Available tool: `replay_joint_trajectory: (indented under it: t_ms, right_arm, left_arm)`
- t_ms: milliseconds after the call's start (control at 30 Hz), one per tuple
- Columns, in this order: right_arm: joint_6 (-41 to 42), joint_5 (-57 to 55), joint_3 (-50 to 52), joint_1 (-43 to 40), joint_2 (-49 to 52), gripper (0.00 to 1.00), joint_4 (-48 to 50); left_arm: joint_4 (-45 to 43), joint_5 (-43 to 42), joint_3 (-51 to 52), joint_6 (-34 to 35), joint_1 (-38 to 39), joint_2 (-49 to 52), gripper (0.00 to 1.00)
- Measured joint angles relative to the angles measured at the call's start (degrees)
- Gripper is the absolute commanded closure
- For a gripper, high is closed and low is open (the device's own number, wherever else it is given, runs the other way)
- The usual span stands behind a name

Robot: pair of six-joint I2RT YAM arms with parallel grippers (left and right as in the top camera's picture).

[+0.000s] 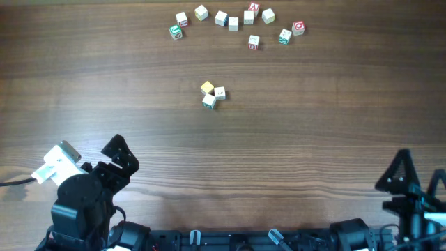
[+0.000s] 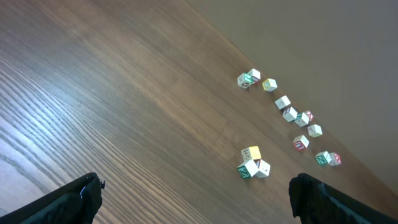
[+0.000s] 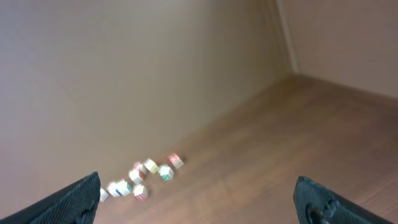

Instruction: Form a circle

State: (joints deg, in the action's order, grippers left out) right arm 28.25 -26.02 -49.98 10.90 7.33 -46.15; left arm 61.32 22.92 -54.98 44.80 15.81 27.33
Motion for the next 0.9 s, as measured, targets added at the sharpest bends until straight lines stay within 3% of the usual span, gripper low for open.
replay_joint_trajectory:
  t_ms: [367, 500, 533, 600, 767, 900]
  right_arm:
    - [-7.2, 23.2, 25.6, -6.1, -6.1, 0.00, 44.1]
    - [-7.4, 32.3, 41.3, -7.3, -6.5, 0.00, 81.0]
    - [-6.9, 33.4, 45.0, -7.3, -6.9, 0.00, 84.2]
    - [-4.8, 34.1, 49.5, -7.4, -6.7, 0.00, 84.0]
    - [-1.0, 32.1, 49.6, -7.4, -6.6, 0.00, 88.0]
    - [-0.8, 29.6, 49.6, -7.4, -6.6, 0.00, 84.2]
  left_arm:
    - [0.0, 0.0, 0.0, 0.0, 0.0, 0.0, 0.00]
    - [0.0, 0.0, 0.0, 0.0, 0.0, 0.0, 0.00]
    - [0.0, 0.0, 0.0, 0.0, 0.0, 0.1, 0.00]
    - [0.0, 0.0, 0.0, 0.0, 0.0, 0.1, 0.00]
    - [0.0, 0.0, 0.0, 0.0, 0.0, 0.1, 0.00]
    - [0.0, 0.0, 0.0, 0.0, 0.0, 0.1, 0.00]
